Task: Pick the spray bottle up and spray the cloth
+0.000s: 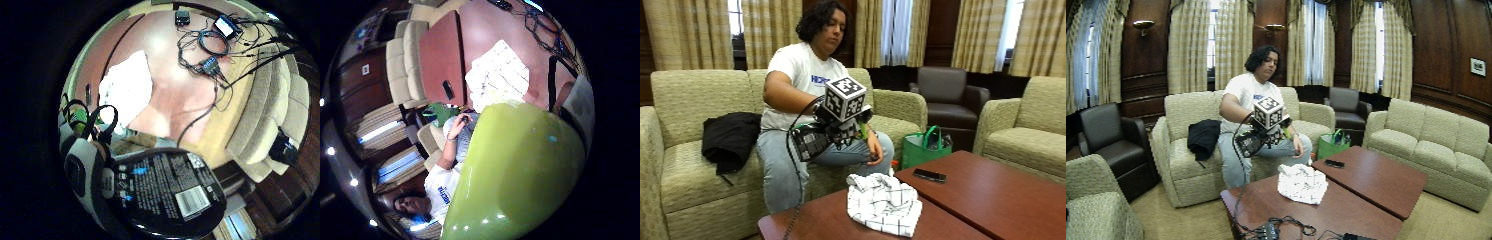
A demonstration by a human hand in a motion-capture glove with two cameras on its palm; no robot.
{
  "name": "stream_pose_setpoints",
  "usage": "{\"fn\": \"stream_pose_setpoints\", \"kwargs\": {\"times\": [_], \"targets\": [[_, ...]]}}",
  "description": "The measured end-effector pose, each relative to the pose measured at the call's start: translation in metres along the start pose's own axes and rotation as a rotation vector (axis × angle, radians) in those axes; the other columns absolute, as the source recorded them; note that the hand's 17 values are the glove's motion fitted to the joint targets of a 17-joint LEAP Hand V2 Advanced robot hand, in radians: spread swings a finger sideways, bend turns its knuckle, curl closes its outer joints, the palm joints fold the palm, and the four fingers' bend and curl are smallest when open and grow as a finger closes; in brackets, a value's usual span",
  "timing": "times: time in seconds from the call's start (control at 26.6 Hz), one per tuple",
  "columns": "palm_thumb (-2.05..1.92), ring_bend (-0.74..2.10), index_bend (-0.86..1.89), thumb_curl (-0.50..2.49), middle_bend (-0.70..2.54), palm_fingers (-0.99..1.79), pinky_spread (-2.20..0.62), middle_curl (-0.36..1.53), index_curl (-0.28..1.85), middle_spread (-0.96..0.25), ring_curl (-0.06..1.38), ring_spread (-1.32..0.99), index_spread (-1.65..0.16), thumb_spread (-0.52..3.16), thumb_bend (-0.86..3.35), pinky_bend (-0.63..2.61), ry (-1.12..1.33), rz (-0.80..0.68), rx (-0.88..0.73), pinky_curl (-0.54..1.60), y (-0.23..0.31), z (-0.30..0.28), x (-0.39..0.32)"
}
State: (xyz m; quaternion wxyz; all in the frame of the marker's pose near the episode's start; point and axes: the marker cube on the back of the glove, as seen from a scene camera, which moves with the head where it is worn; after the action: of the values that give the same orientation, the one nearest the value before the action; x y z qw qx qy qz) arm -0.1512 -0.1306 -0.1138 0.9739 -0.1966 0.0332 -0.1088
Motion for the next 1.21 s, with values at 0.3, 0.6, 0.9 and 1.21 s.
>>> {"fn": "stream_pose_setpoints", "kwargs": {"times": [0.3, 0.6, 0.9, 1.21], "targets": [[0.93, 0.72, 0.34, 0.77, 0.71, 1.37, -0.31, 0.55, 0.55, -0.18, 0.48, -0.22, -0.25, 0.32, -0.03, 0.43, 0.275, 0.025, -0.13, 0.38, -0.041, 0.064, -0.031], [0.93, 0.71, 0.32, 0.78, 0.71, 1.36, -0.31, 0.55, 0.56, -0.18, 0.48, -0.22, -0.25, 0.34, -0.03, 0.43, 0.51, 0.001, -0.203, 0.38, -0.07, 0.137, -0.062], [0.93, 0.7, 0.29, 0.79, 0.71, 1.36, -0.31, 0.55, 0.57, -0.18, 0.47, -0.22, -0.25, 0.36, -0.03, 0.43, 0.761, -0.058, -0.283, 0.38, -0.086, 0.19, -0.058], [0.93, 0.7, 0.28, 0.79, 0.71, 1.37, -0.3, 0.55, 0.57, -0.18, 0.47, -0.23, -0.25, 0.37, -0.03, 0.42, 0.68, 0.033, -0.298, 0.38, -0.093, 0.231, -0.061]]}}
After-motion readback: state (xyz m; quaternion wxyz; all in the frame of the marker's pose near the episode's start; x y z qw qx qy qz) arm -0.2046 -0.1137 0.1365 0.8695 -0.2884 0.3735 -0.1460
